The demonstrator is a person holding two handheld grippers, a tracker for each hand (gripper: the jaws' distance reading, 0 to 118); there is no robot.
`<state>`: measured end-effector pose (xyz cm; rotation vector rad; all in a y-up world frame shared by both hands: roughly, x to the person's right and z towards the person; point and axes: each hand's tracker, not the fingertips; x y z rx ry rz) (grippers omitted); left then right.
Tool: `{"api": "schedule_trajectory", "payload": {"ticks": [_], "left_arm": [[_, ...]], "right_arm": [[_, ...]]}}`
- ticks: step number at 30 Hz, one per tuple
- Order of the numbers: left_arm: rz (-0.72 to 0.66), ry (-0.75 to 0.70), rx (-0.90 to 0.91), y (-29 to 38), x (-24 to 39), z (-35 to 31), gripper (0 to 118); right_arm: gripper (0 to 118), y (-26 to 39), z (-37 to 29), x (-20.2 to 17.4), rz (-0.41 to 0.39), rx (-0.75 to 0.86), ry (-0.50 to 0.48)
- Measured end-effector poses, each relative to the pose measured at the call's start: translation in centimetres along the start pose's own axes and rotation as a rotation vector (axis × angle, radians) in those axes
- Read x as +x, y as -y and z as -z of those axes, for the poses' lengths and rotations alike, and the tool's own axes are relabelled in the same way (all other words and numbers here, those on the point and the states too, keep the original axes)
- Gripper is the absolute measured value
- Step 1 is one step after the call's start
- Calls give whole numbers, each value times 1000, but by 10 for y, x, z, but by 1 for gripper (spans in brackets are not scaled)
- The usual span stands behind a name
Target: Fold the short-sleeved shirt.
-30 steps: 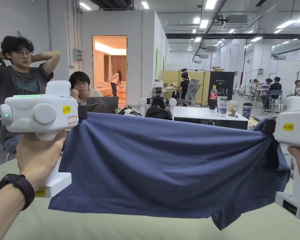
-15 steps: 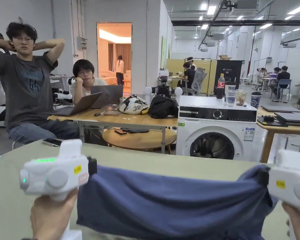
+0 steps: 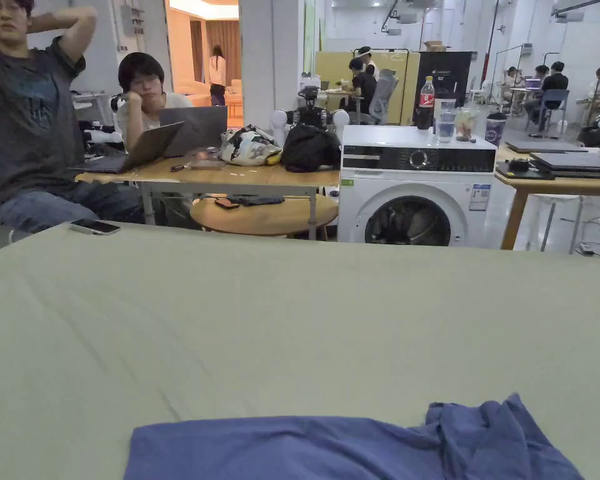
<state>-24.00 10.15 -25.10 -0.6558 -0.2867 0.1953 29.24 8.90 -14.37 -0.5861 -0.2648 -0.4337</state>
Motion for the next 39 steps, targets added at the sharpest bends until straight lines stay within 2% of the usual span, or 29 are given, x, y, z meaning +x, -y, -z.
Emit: {"api": "schedule_trajectory", "payload": {"ticks": [3, 4, 5, 6, 7, 8, 10, 11, 16, 20, 22, 23, 24, 25, 26, 31, 35, 37, 38, 39], "left_arm": [[0, 17, 14, -4, -8, -6, 1], [12, 15, 19, -3, -5, -7, 1], [37, 16, 39, -3, -3, -9, 1], [66, 2, 53, -5, 1, -10, 1], [76, 1, 48, -9, 4, -10, 6], [92, -1, 67, -11, 8, -12, 31], [144, 0, 112, -18, 16, -17, 88], [166, 7, 137, -28, 32, -31, 97], [174, 15, 320, -64, 67, -54, 97], [201, 30, 361, -82, 91, -53, 97], [204, 26, 393, -86, 103, -52, 96], [196, 43, 397, -87, 106, -51, 88], [185, 93, 412, -89, 109, -52, 72], [193, 87, 390, -90, 112, -50, 46], [204, 78, 384, -91, 116, -48, 2], [252, 47, 359, -89, 118, -47, 0], [190, 50, 314, -102, 96, -43, 0], [155, 11, 222, -115, 77, -28, 0], [152, -7, 174, -121, 66, -19, 9], [134, -19, 109, -126, 54, -6, 29]], "right_arm": [[3, 4, -8, 10, 40, 5, -27], [7, 4, -9, 10, 34, 11, -32], [25, 4, -10, 8, 10, 15, -11], [48, 2, -11, 5, -58, 23, 42], [68, 1, -14, 4, -95, 52, 56], [79, -2, -18, 4, -120, 68, 48], [79, -12, -30, 0, -134, 117, 13], [79, -19, -34, -3, -148, 140, 13], [79, -57, -43, -27, -268, 237, -29], [77, -78, -35, -52, -314, 259, -128], [72, -84, -29, -64, -334, 265, -134], [56, -85, -27, -70, -349, 266, -141], [36, -84, -24, -76, -362, 278, -134], [13, -85, -21, -81, -375, 293, -125], [0, -85, -19, -84, -383, 291, -123], [0, -85, -7, -94, -395, 269, -143], [0, -83, -1, -95, -397, 250, -148], [0, -82, 0, -91, -386, 234, -160], [0, -80, 1, -89, -378, 230, -169], [0, -78, 1, -87, -371, 228, -174]]}}
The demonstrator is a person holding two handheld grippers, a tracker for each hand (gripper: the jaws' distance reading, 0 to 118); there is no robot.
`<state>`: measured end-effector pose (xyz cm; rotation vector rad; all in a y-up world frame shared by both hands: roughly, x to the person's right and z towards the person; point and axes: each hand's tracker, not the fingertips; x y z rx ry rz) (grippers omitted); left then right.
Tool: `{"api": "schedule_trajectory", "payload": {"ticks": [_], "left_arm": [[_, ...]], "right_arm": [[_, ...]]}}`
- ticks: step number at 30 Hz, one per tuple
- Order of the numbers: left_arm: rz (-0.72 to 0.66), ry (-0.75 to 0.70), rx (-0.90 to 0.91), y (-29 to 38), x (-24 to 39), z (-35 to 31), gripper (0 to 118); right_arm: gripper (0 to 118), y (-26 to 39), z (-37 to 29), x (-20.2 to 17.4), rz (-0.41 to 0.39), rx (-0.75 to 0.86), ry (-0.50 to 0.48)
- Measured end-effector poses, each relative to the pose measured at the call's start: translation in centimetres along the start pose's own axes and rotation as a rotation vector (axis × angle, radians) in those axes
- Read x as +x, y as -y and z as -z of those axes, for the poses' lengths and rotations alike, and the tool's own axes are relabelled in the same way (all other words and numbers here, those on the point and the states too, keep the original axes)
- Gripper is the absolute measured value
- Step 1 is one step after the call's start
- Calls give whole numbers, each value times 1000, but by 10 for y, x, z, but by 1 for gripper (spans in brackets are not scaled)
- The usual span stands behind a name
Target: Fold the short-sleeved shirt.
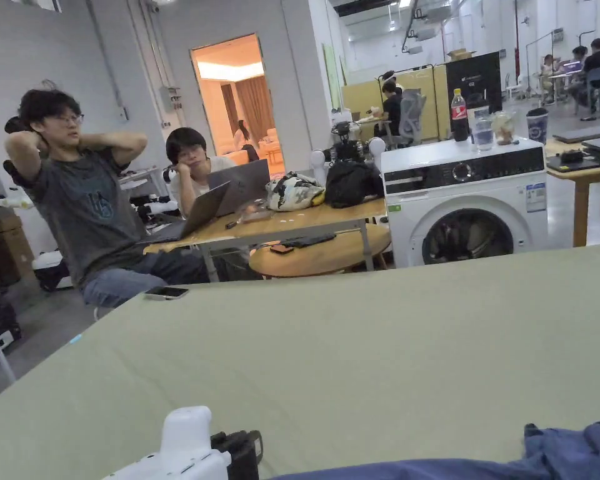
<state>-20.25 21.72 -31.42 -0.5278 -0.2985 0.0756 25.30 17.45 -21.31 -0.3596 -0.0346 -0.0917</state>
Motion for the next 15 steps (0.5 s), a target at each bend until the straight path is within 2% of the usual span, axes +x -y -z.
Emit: {"api": "schedule_trajectory", "payload": {"ticks": [1, 3, 5, 8, 12, 14, 15], "left_arm": [[-17, -28, -48, -1, -13, 16, 44], [-79, -47, -155, -1, -38, 45, 45], [-152, -49, -245, -6, -74, 101, 49], [-212, -75, -342, 6, -102, 147, 50], [-204, -120, -434, 18, -107, 183, 50], [-209, -127, -420, 18, -106, 191, 49], [-192, -155, -391, 17, -101, 190, 43]], "right_arm": [[0, 2, 0, 1, 7, -5, -4], [0, 6, 1, 5, 10, -18, -1], [0, 10, 0, 9, 4, -35, 5], [0, 13, -7, 20, 16, -45, 14], [0, 15, -11, 41, 43, -69, 59], [0, 13, -13, 50, 46, -79, 83], [0, 12, -13, 54, 46, -83, 91]]}}
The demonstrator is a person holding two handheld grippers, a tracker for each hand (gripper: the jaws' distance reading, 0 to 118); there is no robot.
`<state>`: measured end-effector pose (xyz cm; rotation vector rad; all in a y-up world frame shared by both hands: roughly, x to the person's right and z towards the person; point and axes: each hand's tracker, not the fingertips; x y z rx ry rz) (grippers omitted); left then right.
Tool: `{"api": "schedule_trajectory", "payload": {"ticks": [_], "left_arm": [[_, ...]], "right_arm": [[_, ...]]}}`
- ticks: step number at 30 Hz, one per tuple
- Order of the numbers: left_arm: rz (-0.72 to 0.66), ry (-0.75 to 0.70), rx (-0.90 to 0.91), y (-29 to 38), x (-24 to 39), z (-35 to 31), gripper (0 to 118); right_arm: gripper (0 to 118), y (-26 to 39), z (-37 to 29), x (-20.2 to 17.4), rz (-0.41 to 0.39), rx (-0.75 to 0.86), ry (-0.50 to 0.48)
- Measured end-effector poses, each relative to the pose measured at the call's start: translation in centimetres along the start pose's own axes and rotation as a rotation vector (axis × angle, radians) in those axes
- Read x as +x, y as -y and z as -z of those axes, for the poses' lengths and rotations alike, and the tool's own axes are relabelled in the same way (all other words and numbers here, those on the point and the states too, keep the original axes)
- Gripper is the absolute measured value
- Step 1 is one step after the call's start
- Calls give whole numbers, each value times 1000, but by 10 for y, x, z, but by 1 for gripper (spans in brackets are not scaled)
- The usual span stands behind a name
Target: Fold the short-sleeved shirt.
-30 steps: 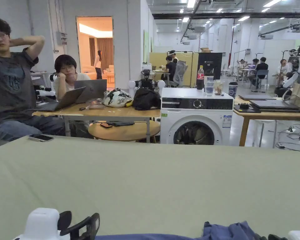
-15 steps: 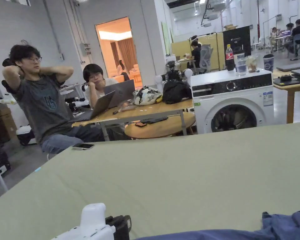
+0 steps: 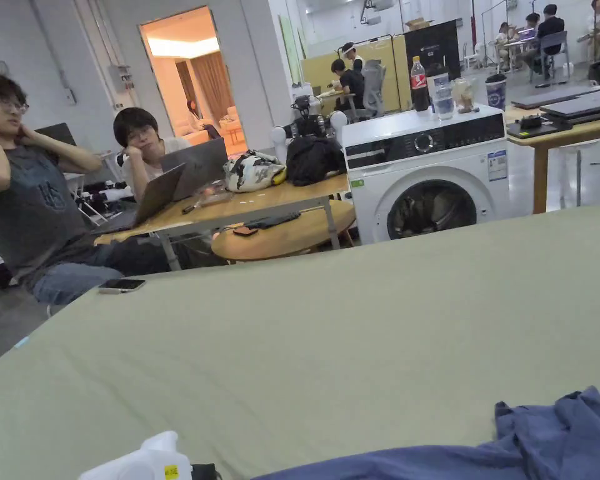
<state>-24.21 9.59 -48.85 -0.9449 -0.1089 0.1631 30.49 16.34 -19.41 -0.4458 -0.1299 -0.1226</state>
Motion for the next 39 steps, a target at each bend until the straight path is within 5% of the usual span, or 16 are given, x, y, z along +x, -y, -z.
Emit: {"api": "schedule_trajectory", "payload": {"ticks": [2, 5, 9, 10, 12, 13, 18, 20, 22, 27, 29, 34, 39], "left_arm": [[118, -50, -27, 5, 18, -5, 25], [96, -52, -47, 7, 32, -10, 3], [87, -69, -73, 13, 48, -17, 0], [85, -73, -85, 13, 50, -15, 0], [101, -80, -104, 13, 54, -14, 0], [108, -84, -111, 11, 54, -15, 0], [116, -89, -113, 13, 58, -19, 0], [107, -81, -107, 15, 59, -22, 0], [101, -75, -101, 13, 56, -21, 0], [109, -52, -61, 10, 51, -29, 0], [147, 10, 139, 15, 49, -64, 0], [134, 166, 384, -5, 47, -171, 0], [190, 169, 610, -43, 56, -258, 0]], "right_arm": [[0, -4, 3, 8, 11, -12, 3], [0, -18, 21, 16, 3, -38, 11], [0, -54, 50, 28, -33, -91, 2], [5, -62, 63, 32, -19, -130, -18], [60, -75, 98, 45, 42, -240, -75], [69, -77, 124, 51, 64, -323, -85], [61, -60, 220, 70, 12, -598, 7], [45, -41, 233, 71, 4, -678, 42], [0, -50, 215, 60, -18, -576, 69], [0, -51, 197, 53, -46, -543, 43], [0, -69, 173, 52, -8, -416, 31], [0, -138, 110, 36, -104, -196, -3], [0, -213, 41, 18, -104, 74, 4]]}}
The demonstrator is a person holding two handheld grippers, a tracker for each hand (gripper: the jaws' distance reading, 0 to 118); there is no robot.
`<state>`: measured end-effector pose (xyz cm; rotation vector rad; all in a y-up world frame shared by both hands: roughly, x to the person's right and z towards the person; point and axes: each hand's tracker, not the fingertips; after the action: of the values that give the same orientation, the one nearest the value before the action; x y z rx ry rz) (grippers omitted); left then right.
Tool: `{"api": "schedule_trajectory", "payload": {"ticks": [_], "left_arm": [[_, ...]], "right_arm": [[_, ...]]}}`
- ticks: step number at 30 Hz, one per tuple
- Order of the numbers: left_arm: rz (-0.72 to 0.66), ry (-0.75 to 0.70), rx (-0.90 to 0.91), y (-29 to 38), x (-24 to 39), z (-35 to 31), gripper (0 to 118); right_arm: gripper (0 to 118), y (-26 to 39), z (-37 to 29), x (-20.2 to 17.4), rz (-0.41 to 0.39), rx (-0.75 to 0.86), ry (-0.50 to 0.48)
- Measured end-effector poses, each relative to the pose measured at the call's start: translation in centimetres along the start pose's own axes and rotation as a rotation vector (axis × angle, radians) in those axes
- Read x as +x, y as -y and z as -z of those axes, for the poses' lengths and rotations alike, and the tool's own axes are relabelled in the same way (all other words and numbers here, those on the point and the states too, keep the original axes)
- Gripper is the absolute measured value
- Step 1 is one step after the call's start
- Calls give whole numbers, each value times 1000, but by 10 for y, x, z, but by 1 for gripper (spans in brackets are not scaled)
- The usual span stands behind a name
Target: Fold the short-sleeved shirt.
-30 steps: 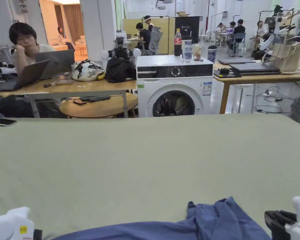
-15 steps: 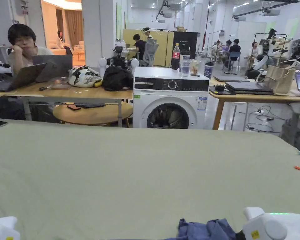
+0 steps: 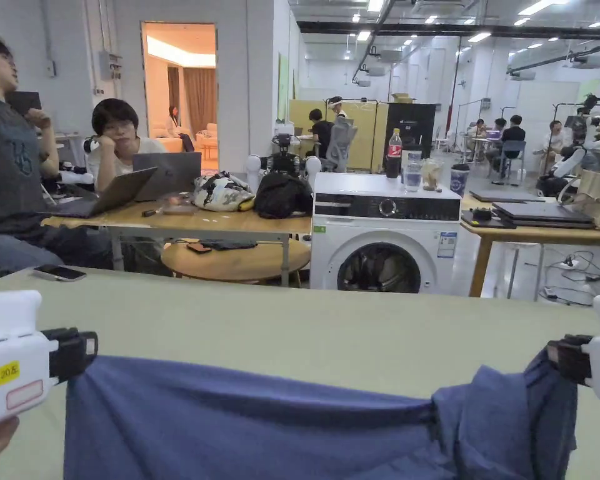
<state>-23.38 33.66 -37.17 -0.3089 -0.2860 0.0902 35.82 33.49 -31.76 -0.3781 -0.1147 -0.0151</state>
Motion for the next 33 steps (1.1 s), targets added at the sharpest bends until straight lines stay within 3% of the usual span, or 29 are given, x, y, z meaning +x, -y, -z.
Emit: {"api": "schedule_trajectory", "payload": {"ticks": [5, 12, 16, 21, 33], "left_arm": [[-24, -12, 135, -72, -1, -21, 0], [36, -69, 212, -137, 5, 19, 0], [105, -93, 239, -169, 10, 43, 0], [77, -142, 248, -210, 10, 71, 0], [73, -210, 252, -235, 13, 120, 0]], "right_arm": [[0, -68, -31, 6, 31, 92, 3], [0, -140, -21, 2, 68, 175, 32], [0, -179, -10, -2, -9, 200, 119], [0, -222, 8, -1, 2, 224, 147], [0, -246, 77, -22, -28, 180, 168]]}}
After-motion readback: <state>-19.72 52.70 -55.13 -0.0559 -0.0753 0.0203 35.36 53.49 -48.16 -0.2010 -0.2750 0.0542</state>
